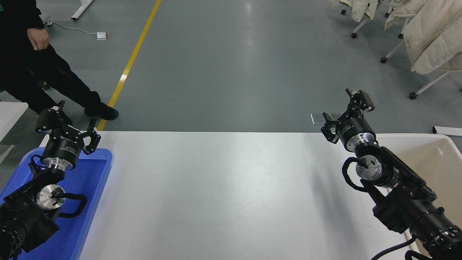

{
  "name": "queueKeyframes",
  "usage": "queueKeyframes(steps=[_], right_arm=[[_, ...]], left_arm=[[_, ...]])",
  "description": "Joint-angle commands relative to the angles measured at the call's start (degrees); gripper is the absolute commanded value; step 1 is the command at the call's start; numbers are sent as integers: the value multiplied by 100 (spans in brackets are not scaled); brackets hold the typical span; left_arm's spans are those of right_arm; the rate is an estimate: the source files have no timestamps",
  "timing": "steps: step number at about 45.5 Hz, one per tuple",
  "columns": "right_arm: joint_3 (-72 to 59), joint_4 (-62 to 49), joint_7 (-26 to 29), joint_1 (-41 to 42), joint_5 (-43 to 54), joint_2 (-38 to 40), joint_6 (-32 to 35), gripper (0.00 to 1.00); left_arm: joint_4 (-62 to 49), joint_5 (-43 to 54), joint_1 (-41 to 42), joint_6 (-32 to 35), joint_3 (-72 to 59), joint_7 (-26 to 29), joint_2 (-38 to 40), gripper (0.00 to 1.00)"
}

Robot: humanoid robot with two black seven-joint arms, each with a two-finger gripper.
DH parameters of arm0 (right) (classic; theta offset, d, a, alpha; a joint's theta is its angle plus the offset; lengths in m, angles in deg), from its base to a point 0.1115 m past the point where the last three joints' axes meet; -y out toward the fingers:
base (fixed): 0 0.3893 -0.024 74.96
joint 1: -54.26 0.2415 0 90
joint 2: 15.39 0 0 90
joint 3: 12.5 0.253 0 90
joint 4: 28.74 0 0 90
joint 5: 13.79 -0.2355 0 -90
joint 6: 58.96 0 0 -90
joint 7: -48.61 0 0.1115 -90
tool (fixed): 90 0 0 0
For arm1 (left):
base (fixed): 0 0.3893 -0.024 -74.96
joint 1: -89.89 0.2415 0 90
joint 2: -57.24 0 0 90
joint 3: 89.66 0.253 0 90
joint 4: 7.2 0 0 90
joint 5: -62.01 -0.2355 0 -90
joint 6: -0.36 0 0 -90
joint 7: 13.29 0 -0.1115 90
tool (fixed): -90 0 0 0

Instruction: Clean the table surface

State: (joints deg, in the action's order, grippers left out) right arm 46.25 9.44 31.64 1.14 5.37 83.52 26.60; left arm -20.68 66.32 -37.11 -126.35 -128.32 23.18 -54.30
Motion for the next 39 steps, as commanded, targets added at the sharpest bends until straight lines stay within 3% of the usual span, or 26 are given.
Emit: queueKeyframes(steps=[1,8,16,39], right_arm=[[-197,-461,-333,-31,0,-48,39,100],[-373,-461,-412,-49,0,-48,39,100],[-786,-487,-869,-31,18,-48,-4,100],[-1059,-479,-887,57,132,-48,-22,100]], left_arm=[[3,0,0,6,-2,0,0,100],[3,0,0,6,-2,0,0,100],[3,0,0,5,7,0,0,100],[3,0,0,6,7,0,0,100]])
